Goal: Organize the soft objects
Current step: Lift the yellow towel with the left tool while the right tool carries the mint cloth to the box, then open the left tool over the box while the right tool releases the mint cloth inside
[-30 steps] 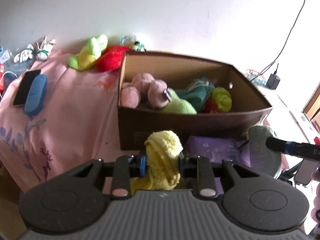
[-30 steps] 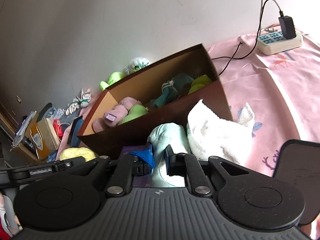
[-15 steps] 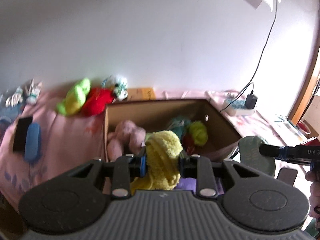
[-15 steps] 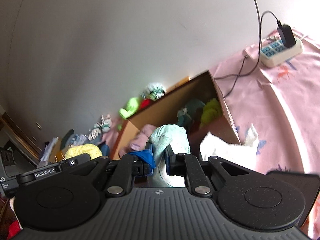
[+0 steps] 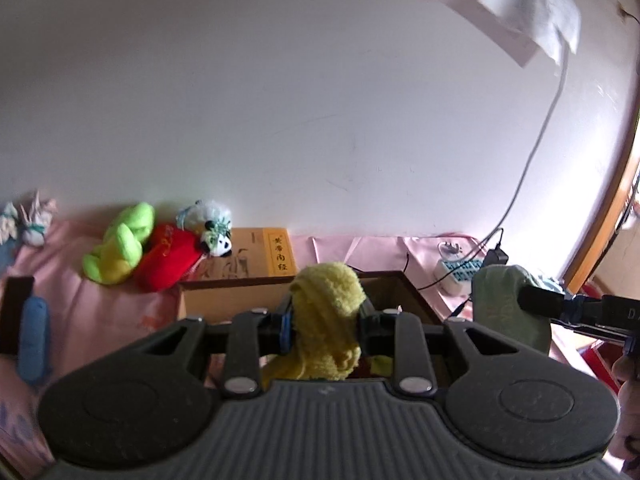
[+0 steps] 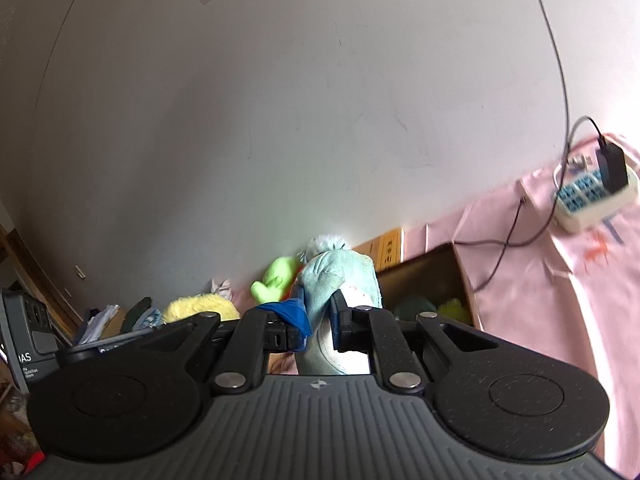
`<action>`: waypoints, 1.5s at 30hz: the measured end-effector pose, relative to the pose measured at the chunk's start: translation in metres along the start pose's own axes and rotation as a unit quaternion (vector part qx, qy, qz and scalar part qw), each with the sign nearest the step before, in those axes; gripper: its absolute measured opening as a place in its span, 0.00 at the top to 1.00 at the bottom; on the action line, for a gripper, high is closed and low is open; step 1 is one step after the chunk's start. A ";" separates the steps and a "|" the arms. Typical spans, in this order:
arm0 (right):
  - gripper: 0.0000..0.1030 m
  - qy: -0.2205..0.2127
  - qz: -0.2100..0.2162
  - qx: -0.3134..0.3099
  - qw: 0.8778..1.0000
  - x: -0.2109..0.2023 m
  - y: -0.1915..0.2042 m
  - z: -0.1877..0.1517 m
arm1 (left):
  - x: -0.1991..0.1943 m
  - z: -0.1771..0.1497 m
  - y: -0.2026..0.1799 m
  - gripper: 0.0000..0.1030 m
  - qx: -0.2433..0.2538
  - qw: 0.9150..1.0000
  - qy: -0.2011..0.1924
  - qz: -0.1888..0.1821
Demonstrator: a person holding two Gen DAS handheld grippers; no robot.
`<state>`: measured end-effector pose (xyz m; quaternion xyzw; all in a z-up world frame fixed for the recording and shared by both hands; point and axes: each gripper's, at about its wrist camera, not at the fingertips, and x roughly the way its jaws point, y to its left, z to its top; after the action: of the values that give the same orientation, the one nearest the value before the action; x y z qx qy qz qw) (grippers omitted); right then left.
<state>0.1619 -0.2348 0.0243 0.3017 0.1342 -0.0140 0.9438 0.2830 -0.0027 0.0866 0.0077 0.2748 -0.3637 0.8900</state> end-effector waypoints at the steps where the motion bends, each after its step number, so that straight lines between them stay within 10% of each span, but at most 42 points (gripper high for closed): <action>1: 1.00 0.001 -0.005 -0.003 1.000 0.006 0.000 0.001 | 0.007 0.001 0.001 0.72 -0.005 1.000 0.002 0.000; 27: 0.97 0.103 -0.096 0.028 0.990 0.124 -0.042 -0.049 | 0.147 -0.049 0.010 0.68 -0.064 0.991 0.115 0.025; 30: 0.95 0.105 -0.095 0.050 0.989 0.123 -0.046 -0.048 | 0.145 -0.051 0.011 0.35 -0.062 0.991 0.112 0.030; 45: 0.94 0.056 -0.096 -0.002 0.994 0.070 -0.012 -0.048 | 0.094 -0.041 -0.004 0.35 -0.014 0.987 0.112 0.116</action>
<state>0.2161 -0.2132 -0.0384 0.2855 0.2155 -0.0875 0.9297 0.3156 -0.0572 0.0060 0.0678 0.3746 -0.2509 0.8900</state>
